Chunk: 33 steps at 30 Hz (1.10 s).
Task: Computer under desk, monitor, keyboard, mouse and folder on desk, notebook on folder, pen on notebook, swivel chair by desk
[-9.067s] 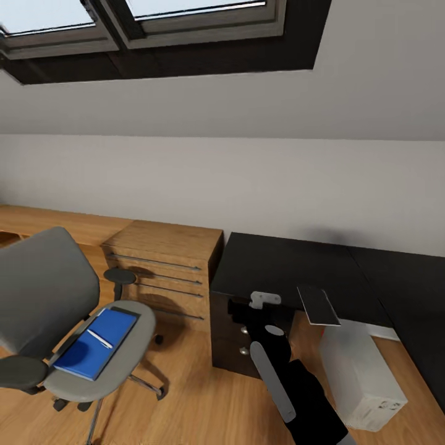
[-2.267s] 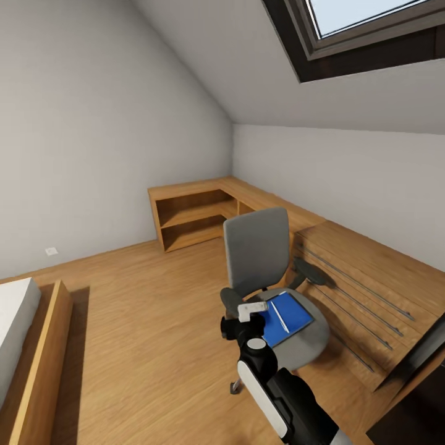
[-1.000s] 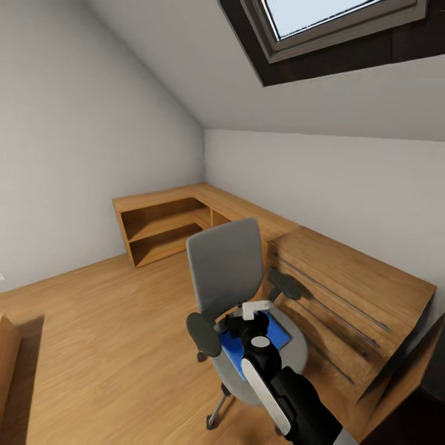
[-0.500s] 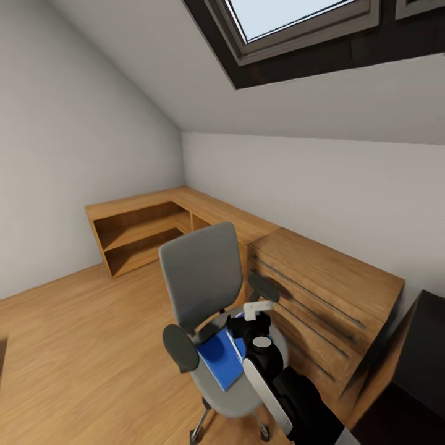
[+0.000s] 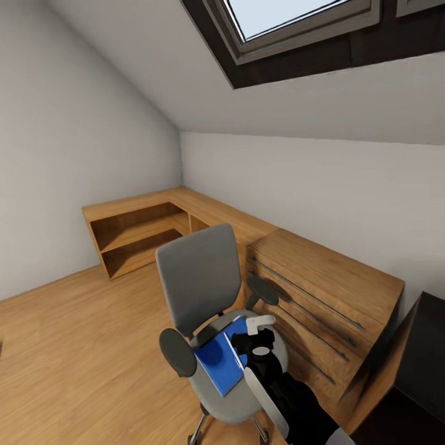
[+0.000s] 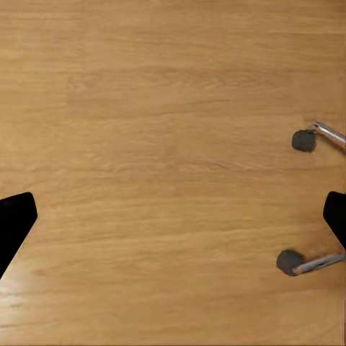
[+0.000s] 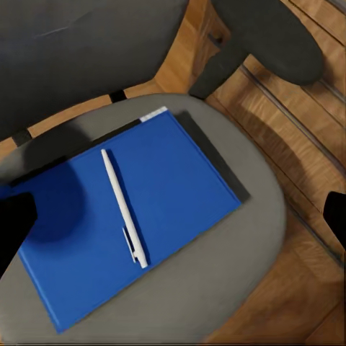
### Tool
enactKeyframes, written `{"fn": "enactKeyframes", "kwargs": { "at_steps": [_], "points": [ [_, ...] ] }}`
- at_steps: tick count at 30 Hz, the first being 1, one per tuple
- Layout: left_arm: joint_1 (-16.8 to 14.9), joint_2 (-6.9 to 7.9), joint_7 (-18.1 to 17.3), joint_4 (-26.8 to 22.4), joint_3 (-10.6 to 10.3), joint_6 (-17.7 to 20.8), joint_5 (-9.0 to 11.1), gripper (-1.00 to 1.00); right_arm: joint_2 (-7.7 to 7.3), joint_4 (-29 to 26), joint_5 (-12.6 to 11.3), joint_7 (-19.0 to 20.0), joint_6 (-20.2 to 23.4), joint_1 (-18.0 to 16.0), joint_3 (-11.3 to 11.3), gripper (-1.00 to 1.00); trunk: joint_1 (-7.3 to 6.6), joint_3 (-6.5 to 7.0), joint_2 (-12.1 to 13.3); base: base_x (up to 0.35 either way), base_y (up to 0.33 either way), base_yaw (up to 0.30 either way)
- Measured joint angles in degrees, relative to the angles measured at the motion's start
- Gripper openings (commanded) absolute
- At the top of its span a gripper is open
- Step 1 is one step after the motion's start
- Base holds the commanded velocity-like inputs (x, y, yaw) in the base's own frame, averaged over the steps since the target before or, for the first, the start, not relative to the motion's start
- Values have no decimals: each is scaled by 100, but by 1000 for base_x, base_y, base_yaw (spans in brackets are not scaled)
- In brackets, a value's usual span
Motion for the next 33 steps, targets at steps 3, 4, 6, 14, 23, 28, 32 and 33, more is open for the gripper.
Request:
{"fn": "enactKeyframes", "kwargs": {
  "at_steps": [3,4,6,14,23,28,32,33],
  "points": [
    [0,24,-5,-315,153,186,107,100,2,151,-2,13,-15,-7,-10,100,0,0,0,2,0,0],
    [0,27,-6,-418,175,284,122,100,3,176,-3,15,-17,-8,-12,100,0,0,0,1,0,0],
    [-1,38,-12,-762,222,736,150,100,3,226,-1,23,-21,-10,-13,100,0,0,0,0,0,0],
    [-1,53,49,-2850,353,3660,190,100,0,280,3,32,-25,-25,-14,100,0,1,0,0,0,0],
    [-281,119,602,-3884,411,5444,291,100,107,2595,-20,1202,-550,-1444,-62,100,0,2,2,0,0,0],
    [-551,126,616,-4010,412,5665,520,100,255,4060,-40,1812,-1089,-2311,-80,100,0,1,0,0,0,0],
    [-630,95,613,-4352,412,5726,840,100,272,4741,-71,2245,-1314,-2754,-95,100,0,0,0,0,0,0],
    [-638,30,609,-4560,412,5723,885,100,290,4842,-93,2527,-1325,-2806,-79,100,0,1,0,0,0,0]
  ]
}}
